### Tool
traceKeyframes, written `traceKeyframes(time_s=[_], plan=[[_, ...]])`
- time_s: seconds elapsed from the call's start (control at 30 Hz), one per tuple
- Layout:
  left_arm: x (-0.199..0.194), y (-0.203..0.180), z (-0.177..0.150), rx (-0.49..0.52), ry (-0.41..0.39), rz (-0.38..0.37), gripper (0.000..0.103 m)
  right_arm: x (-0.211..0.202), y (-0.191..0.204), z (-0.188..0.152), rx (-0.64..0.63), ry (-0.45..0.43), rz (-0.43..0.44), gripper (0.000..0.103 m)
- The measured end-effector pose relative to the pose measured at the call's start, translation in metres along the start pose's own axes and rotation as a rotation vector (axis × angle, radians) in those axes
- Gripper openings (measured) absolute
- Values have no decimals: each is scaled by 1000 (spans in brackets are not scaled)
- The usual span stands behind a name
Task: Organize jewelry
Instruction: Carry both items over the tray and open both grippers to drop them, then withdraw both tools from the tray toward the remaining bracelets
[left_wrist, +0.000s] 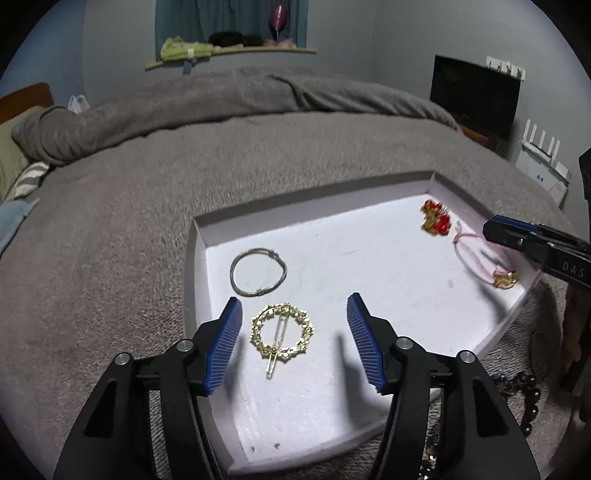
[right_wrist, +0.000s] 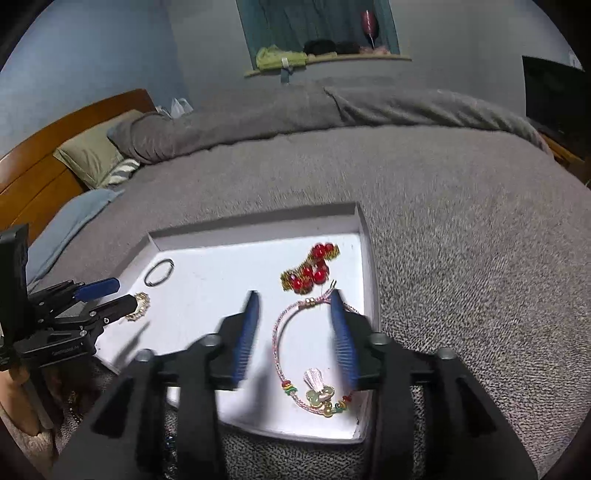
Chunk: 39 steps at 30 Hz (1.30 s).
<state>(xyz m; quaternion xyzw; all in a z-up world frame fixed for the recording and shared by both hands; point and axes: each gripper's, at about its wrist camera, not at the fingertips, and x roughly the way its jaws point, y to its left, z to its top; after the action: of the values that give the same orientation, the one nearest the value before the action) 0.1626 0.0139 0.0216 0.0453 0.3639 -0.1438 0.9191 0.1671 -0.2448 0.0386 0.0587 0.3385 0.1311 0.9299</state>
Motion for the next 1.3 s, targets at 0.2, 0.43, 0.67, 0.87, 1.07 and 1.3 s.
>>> traceKeyframes(time_s=[0.2, 0.43, 0.67, 0.87, 1.07, 1.3], plan=[[-19, -2, -3, -18, -74, 17, 78, -17, 5, -1, -16, -72, -7, 75], [-36, -4, -10, -60, -119, 34, 86, -34, 7, -6, -6, -111, -74, 98], [-49, -3, -19, -85, -148, 82, 91, -51, 9, -12, 2, -148, -190, 98], [-57, 2, -37, -128, -128, 93, 92, -57, 9, -20, 18, -136, -222, 98], [-65, 3, -50, -139, -124, 103, 93, -66, 9, -37, 31, -125, -229, 98], [-76, 4, -68, -143, -116, 119, 93, -81, -3, -61, 57, -118, -247, 98]])
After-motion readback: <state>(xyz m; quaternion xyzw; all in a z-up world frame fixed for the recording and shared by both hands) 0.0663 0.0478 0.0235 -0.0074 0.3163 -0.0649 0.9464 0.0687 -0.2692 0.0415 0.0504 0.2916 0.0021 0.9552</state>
